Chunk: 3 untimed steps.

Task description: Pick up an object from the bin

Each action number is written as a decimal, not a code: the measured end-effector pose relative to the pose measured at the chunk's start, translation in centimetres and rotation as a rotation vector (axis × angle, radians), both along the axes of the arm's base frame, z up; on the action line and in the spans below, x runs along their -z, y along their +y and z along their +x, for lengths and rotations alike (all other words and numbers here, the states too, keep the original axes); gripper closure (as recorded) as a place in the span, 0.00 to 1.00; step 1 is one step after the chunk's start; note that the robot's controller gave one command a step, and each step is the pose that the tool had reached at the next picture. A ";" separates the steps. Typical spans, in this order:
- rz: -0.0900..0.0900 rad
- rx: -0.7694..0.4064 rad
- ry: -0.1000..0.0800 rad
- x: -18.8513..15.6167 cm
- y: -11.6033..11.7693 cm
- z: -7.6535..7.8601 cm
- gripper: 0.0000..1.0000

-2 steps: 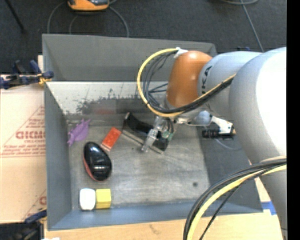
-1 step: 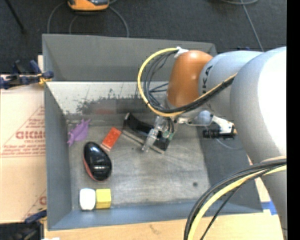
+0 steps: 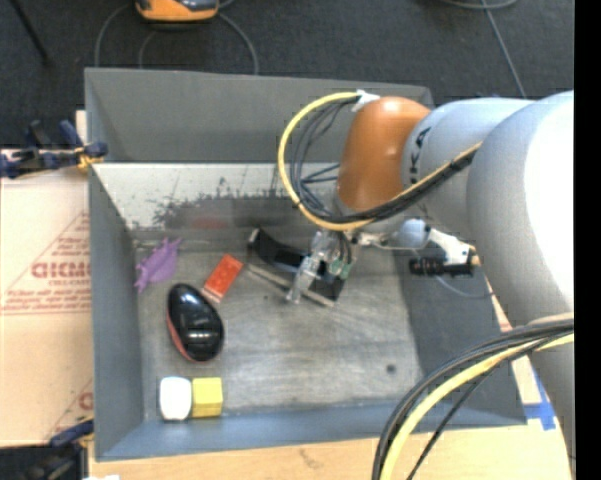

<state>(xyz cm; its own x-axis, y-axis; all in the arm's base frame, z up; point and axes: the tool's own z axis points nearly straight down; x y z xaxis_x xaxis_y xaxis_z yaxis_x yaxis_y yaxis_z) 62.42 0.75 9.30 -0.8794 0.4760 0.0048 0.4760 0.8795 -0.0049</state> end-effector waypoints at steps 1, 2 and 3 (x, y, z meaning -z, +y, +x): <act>0.001 0.000 0.000 -1.9 0.0 0.0 1.00; 0.001 -0.001 -0.008 -2.8 0.0 0.2 1.00; 0.001 -0.001 -0.007 -2.9 0.0 0.1 1.00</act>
Offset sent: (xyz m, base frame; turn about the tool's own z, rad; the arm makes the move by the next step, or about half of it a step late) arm -0.0001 -0.0002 0.0015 0.0000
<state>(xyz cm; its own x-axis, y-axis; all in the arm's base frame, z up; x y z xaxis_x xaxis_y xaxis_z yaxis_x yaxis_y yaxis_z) 62.51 0.70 12.25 -0.8800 0.4749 -0.0004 0.4749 0.8800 -0.0007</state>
